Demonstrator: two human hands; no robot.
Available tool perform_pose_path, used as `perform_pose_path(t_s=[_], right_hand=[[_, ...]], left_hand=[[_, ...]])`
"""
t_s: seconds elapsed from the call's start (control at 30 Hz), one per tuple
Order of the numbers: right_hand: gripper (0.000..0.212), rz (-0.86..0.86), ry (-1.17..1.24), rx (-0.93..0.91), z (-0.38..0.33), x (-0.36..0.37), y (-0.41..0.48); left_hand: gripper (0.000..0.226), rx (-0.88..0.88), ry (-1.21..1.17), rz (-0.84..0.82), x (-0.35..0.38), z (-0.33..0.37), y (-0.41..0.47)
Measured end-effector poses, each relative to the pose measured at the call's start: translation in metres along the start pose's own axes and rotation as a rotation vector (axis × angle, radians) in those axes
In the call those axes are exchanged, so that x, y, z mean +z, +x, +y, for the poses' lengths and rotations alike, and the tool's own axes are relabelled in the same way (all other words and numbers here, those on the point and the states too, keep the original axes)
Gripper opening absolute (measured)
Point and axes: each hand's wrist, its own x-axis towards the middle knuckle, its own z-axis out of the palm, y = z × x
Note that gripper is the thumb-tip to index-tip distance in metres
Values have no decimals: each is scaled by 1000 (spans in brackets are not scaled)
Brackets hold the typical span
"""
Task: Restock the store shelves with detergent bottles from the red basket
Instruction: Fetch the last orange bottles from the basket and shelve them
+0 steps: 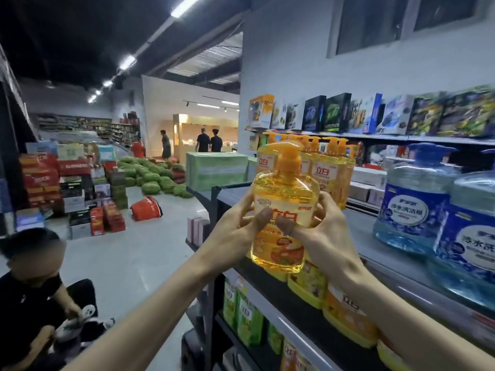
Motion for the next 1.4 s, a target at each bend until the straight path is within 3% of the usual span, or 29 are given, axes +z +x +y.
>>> perform_pose_path(t_s=[0.3,0.53,0.67,0.8,0.93,1.07,1.13,1.3,1.4], right_hand=[[82,67,-149,-149,36,9,97],[65,46,-356,-125,69,0,182],[65,30,-484,-32,100,-6,216],[73,20,-564,29,123,-10,235],[81,59,-595,69,133,-10,246],[65,82,-629,110,135,-9,251],[69,102,-658,106,135,-7,250],[30,-92,-721,284,144,-5,235],[39,-45,-760,266,155,-1,229]], left_hand=[[58,115,-44,20,-22,-54,102],[76,14,-107,34,-28,-89,189],[35,-16,-125,8,-23,-112,225],[31,-50,-149,-36,-23,-133,248],[53,-63,-106,-120,-29,-143,272],[67,-87,-72,-215,-36,-153,291],[68,-79,-61,-250,-40,-161,295],[44,65,244,-304,-57,-191,280],[35,151,406,-323,-61,-206,280]])
